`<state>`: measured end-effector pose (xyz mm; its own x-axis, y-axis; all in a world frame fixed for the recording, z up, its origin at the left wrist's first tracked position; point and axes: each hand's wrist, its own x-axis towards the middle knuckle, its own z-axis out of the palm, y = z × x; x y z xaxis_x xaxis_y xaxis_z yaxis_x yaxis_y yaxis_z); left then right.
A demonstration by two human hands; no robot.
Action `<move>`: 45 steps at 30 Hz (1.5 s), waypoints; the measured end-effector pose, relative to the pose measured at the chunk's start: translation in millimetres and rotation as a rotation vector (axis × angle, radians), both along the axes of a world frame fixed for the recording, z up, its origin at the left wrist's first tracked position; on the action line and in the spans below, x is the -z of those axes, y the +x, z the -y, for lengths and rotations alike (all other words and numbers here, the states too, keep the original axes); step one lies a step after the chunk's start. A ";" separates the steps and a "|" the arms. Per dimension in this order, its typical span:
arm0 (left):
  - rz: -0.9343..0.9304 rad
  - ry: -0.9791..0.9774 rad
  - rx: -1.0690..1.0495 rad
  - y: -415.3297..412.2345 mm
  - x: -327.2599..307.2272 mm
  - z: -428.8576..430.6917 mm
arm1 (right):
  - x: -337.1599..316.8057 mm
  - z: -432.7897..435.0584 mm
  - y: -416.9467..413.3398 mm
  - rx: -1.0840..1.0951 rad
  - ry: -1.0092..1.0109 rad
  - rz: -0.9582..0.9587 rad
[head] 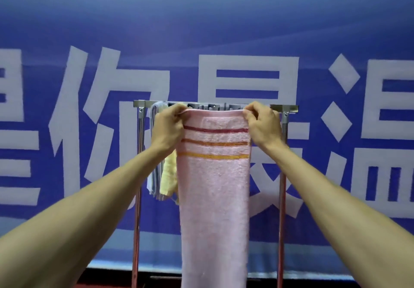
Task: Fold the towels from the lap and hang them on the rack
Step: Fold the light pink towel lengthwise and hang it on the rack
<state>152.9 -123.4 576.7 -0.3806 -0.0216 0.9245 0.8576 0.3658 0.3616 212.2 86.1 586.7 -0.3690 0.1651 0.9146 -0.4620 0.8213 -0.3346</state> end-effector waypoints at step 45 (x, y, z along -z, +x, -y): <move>1.227 0.276 0.393 -19.7 338.0 -62.5 | 343.0 10.5 -54.1 -0.265 -0.697 0.844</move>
<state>133.3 -60.9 238.7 -0.9877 0.1511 -0.0409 -0.0477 -0.0417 0.9980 158.1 75.5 243.8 -0.9253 0.3673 0.0947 -0.0029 0.2427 -0.9701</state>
